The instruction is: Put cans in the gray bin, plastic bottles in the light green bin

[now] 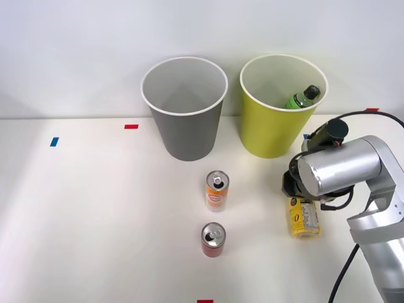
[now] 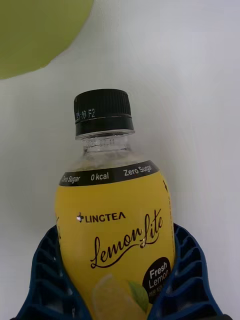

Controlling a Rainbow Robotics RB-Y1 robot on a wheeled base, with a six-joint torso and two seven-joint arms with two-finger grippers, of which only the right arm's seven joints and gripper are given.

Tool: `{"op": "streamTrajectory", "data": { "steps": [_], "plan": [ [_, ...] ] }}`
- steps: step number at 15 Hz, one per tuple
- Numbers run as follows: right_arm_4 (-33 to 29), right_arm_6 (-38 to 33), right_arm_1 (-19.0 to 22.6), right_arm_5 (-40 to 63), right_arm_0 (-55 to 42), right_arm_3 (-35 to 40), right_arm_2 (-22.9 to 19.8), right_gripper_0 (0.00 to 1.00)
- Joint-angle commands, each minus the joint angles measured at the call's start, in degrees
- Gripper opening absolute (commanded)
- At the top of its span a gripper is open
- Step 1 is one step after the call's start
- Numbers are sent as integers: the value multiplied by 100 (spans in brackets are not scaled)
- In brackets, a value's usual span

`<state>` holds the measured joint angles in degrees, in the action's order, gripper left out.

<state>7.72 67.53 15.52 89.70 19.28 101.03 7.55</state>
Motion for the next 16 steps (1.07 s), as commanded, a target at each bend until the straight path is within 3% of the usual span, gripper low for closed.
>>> {"op": "streamTrajectory", "data": {
  "steps": [1,6,12,16],
  "plan": [
    [502,1614,-225,-5,-179,207,-843,0],
    [669,2537,-304,4,-811,1578,-983,0],
    [1337,3591,-769,4,-1813,3397,-1651,0],
    [2155,4391,-1147,-49,-2279,4311,-2152,0]
  ]
}}
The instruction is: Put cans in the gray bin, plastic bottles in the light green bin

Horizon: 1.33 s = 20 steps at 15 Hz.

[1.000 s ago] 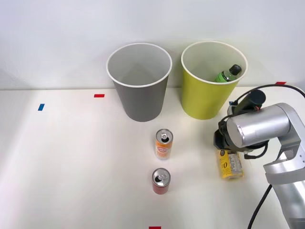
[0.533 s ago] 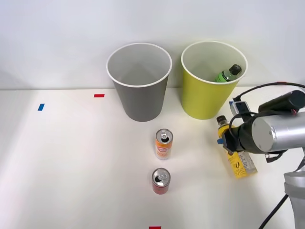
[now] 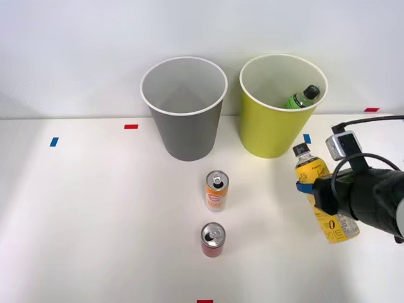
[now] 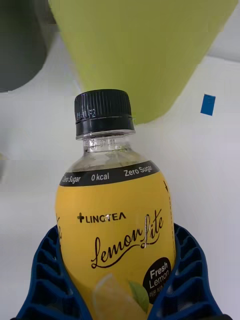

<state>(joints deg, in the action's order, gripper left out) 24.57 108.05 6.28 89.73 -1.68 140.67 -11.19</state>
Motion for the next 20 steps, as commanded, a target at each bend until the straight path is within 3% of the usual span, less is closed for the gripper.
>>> {"op": "streamTrajectory", "data": {
  "steps": [1,4,9,13,20],
  "plan": [
    [918,348,-364,-158,-193,470,-489,0],
    [1560,313,-601,-940,-193,576,-639,0],
    [2175,-223,-540,-2689,-52,576,-568,0],
    [1841,-1014,-382,-2944,625,541,-630,0],
    [1744,-926,-408,-4499,1987,-1463,-542,0]
  ]
}}
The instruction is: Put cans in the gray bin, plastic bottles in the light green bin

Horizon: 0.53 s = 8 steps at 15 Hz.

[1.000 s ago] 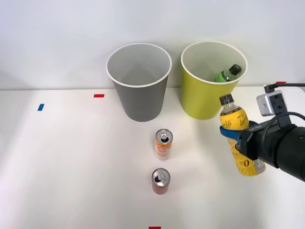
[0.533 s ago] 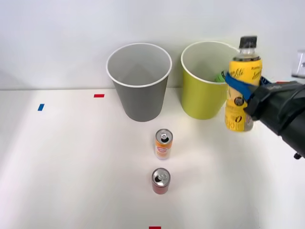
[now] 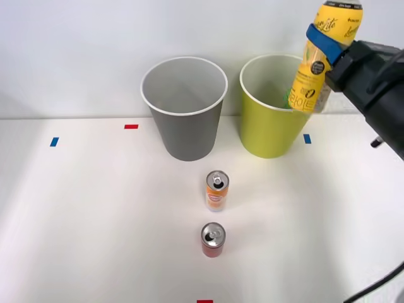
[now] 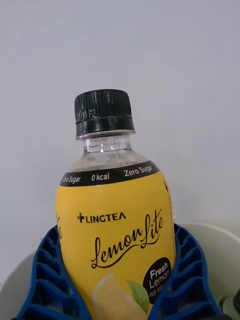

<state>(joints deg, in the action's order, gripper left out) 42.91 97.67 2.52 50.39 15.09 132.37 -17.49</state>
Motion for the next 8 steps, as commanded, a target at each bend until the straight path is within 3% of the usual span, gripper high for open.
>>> {"op": "streamTrajectory", "data": {
  "steps": [1,8],
  "plan": [
    [-90,270,-50,-741,425,-871,123,0],
    [-90,1606,-120,-1541,1233,-2506,149,0]
  ]
}}
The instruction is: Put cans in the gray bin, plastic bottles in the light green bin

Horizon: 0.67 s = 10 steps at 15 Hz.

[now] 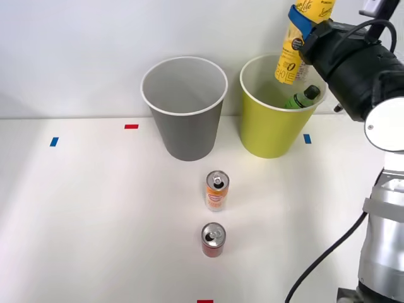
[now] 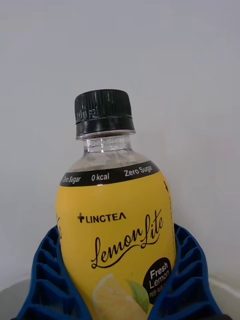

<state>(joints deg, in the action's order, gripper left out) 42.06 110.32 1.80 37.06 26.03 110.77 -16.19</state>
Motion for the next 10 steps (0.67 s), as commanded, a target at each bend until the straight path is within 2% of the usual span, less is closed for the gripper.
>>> {"op": "streamTrajectory", "data": {
  "steps": [1,7,8,9,10],
  "plan": [
    [-5,508,-57,-418,201,-574,55,0],
    [92,816,5,-1631,535,-1655,353,0],
    [101,833,5,-1649,535,-1655,336,10],
    [92,851,40,-1640,535,-1655,318,26],
    [101,869,40,-1649,535,-1647,318,47]
  ]
}}
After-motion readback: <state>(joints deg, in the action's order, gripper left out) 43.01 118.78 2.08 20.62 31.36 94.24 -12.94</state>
